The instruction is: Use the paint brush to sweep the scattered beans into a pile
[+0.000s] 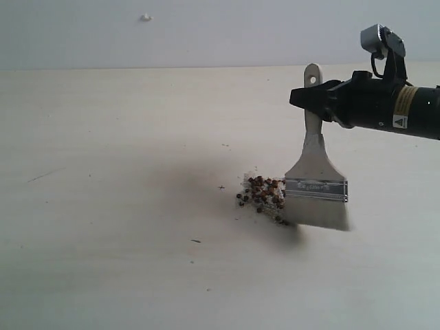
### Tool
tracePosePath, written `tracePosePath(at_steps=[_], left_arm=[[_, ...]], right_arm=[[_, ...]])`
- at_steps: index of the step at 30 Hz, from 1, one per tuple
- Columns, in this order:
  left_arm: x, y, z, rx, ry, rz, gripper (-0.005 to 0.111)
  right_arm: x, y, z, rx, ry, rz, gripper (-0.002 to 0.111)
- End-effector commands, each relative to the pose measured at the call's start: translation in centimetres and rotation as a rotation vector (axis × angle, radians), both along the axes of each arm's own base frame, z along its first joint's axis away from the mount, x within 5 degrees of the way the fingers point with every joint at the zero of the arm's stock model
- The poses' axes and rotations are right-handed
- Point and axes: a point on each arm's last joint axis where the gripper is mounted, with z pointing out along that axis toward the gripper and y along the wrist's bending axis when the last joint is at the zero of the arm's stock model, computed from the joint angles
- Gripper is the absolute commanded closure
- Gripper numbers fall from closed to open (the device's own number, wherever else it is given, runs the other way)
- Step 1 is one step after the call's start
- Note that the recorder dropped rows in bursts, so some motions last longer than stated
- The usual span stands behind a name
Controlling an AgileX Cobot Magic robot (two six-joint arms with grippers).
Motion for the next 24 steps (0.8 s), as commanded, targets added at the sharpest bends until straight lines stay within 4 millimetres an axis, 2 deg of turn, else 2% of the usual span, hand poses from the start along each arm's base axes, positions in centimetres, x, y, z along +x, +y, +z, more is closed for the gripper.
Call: tracePosePath(at_steps=[1,5,8,15,21,24], left_arm=[[-0.1,0.0,-0.1,-0.005,0.000,0.008,0.107],[-0.1,0.0,-0.1,-0.005,0.000,0.008,0.107],[-0.1,0.0,-0.1,-0.005,0.000,0.008,0.107],[-0.1,0.0,-0.1,-0.005,0.000,0.008,0.107],[-0.1,0.0,-0.1,-0.005,0.000,0.008,0.107],[-0.1,0.0,-0.1,-0.005,0.000,0.008,0.107]], right_arm=[[-0.4,0.3,2.2,0.029,-0.075,0.040,0.108],[-1.0,0.4,4.5,0.048,-0.113,0.044,0.108],[-1.6,0.7,4.9,0.112,-0.117,0.033,0.108],[-3.8,2.0,2.8,0.238,-0.224,-0.207,0.108],[-4.6,5.2,1.3,0.263,-0.176,-0.167,0.108],[-4.7,6.2,0.0,0.250,-0.141,-0.187,0.108]])
